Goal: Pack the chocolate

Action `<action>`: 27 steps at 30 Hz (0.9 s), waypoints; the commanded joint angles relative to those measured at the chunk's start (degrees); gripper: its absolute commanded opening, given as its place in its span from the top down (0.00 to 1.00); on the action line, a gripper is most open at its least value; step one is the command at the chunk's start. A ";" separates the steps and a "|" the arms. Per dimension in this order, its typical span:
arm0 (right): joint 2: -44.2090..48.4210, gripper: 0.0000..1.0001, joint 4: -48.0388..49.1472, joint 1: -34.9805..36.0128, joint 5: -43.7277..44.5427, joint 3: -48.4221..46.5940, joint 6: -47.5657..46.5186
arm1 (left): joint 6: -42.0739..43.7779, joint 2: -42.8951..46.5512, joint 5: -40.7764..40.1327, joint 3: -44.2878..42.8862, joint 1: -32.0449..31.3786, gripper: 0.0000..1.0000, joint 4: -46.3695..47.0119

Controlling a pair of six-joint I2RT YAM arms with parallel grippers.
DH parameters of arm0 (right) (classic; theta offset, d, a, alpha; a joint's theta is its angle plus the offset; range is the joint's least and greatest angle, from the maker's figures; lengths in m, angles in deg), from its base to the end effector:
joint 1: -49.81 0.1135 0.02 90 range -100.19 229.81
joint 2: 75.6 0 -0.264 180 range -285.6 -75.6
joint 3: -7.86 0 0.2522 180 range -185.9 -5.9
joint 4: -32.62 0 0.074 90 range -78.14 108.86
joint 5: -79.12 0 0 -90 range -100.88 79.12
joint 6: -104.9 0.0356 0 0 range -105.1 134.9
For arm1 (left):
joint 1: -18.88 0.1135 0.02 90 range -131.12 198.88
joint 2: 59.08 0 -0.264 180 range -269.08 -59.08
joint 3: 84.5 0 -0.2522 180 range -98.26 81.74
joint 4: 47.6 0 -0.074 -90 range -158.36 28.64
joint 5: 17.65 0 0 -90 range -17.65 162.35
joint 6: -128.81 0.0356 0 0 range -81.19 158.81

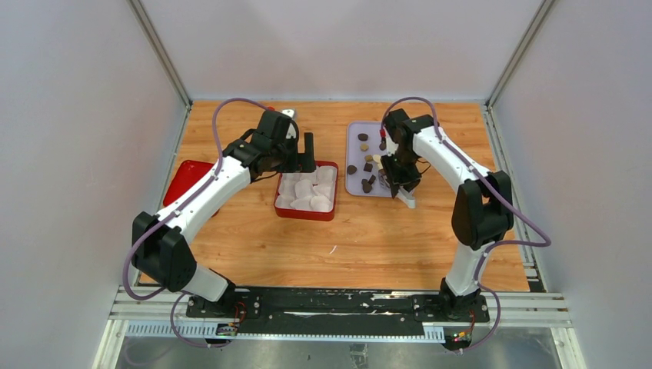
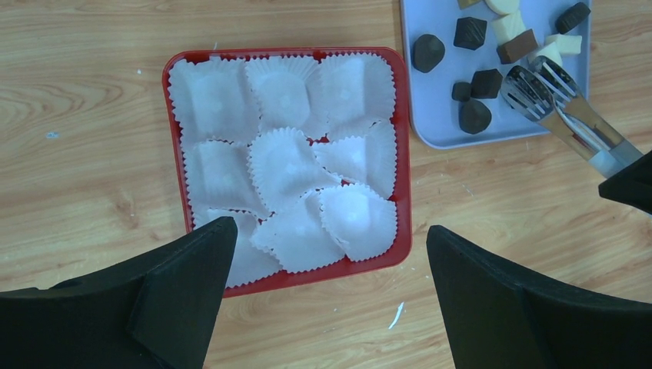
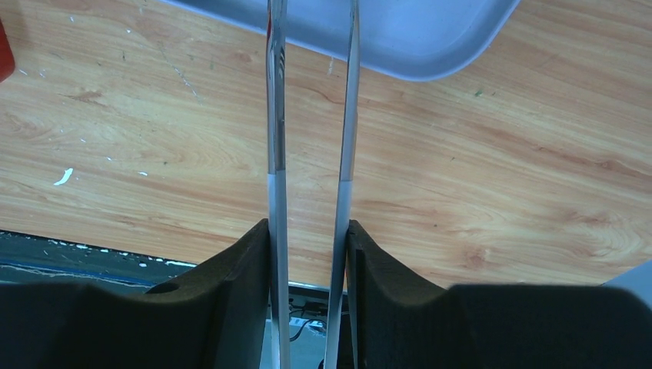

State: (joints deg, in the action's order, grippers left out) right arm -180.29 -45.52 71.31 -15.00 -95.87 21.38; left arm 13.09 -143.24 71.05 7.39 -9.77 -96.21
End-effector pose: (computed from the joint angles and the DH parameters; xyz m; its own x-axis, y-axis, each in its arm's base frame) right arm 0.3338 0.1343 0.2571 -0.9505 -0.2534 -0.1799 -0.2727 0.9578 0.0914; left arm 0.2836 -0.1540 0.3165 -0.7576 -0.0805 -0.6477 0.1514 0.9436 -0.2943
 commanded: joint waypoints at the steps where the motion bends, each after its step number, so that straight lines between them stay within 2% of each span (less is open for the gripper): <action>1: 3.17 0.89 -3.01 0.78 1.61 -1.95 0.03 | 1.08 0.19 -0.76 -1.21 -0.27 0.00 -0.72; 9: 5.03 0.90 -4.00 0.77 1.56 -5.18 0.79 | 0.42 0.69 -3.49 -2.01 0.18 0.00 -1.62; 16: 5.60 0.91 -4.81 2.50 -0.08 -11.93 1.70 | -0.12 1.15 -5.58 -1.28 2.11 0.00 -3.90; 27: -1.12 0.91 -5.59 11.15 -1.66 -25.92 2.81 | -4.42 3.54 -4.31 3.93 13.79 0.00 -8.16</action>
State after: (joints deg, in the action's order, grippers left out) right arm -177.84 -49.13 78.78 -15.65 -116.20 23.09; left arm 11.24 -141.25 66.87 8.22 1.03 -101.32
